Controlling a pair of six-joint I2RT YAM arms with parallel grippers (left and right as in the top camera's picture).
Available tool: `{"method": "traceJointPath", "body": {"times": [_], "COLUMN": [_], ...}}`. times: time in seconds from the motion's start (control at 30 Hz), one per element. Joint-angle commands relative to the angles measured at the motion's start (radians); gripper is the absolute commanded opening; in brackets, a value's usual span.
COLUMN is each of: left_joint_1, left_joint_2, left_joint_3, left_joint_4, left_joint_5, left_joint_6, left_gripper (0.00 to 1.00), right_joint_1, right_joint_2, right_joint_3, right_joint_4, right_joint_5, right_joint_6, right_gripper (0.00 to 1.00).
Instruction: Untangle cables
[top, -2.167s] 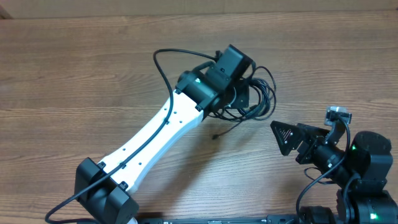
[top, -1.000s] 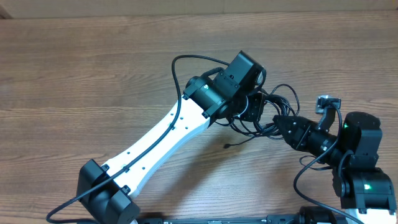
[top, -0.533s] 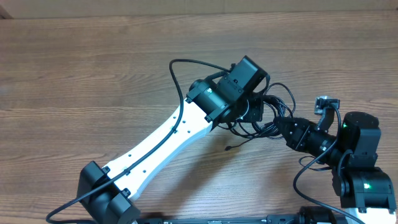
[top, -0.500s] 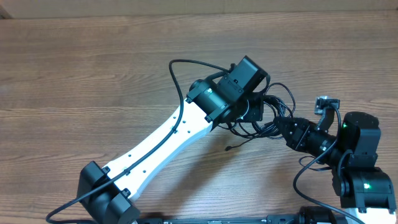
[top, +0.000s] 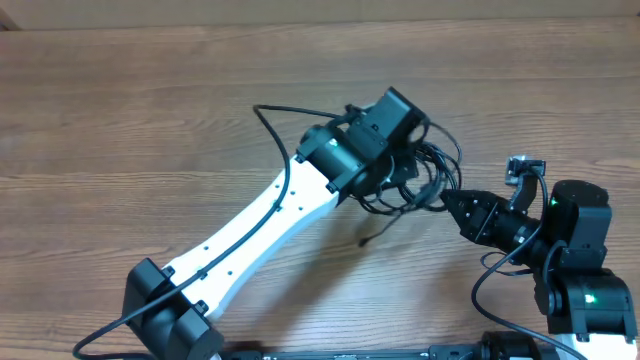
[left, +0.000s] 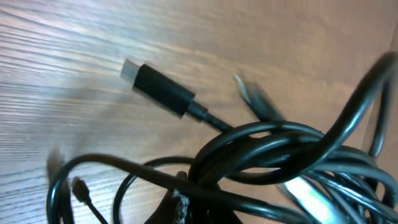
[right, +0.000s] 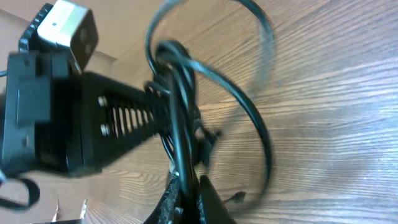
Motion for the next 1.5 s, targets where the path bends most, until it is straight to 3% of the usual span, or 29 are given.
{"method": "traceJointPath", "body": {"times": [0.0, 0.33, 0.67, 0.77, 0.9, 0.93, 1.03, 1.17, 1.3, 1.47], "left_joint_1": [0.027, 0.039, 0.067, 0.067, 0.067, 0.067, 0.067, 0.067, 0.064, 0.063], "left_joint_2": [-0.035, -0.035, -0.035, -0.035, -0.035, -0.035, -0.035, -0.035, -0.035, -0.035], "left_joint_3": [0.028, 0.028, 0.028, 0.028, 0.028, 0.028, 0.028, 0.028, 0.028, 0.028], "left_joint_4": [0.008, 0.007, 0.008, 0.011, 0.011, 0.011, 0.012, 0.011, 0.011, 0.012], "left_joint_5": [-0.074, -0.093, -0.08, -0.072, -0.071, -0.067, -0.065, -0.048, -0.021, -0.016], "left_joint_6": [-0.108, -0.144, -0.546, -0.554, -0.439, -0.381, -0.228, -0.017, 0.079, 0.245], "left_gripper": [0.04, 0.04, 0.04, 0.04, 0.04, 0.04, 0.04, 0.04, 0.04, 0.04], "right_joint_1": [-0.001, -0.001, -0.001, -0.001, -0.001, -0.001, -0.001, -0.001, -0.001, -0.001], "right_joint_2": [-0.01, -0.01, -0.01, -0.01, -0.01, -0.01, -0.01, -0.01, -0.01, -0.01], "right_joint_3": [0.024, 0.024, 0.024, 0.024, 0.024, 0.024, 0.024, 0.024, 0.024, 0.024], "right_joint_4": [-0.002, -0.019, -0.047, -0.047, -0.047, -0.047, -0.047, -0.047, -0.047, -0.047], "right_joint_5": [-0.014, -0.014, -0.014, -0.014, -0.008, -0.006, -0.006, -0.006, -0.006, -0.006], "right_joint_6": [-0.006, -0.006, -0.006, -0.006, -0.006, -0.006, -0.006, -0.006, -0.006, -0.006], "right_gripper": [0.04, 0.04, 0.04, 0.04, 0.04, 0.09, 0.3, 0.7, 0.79, 0.82]}}
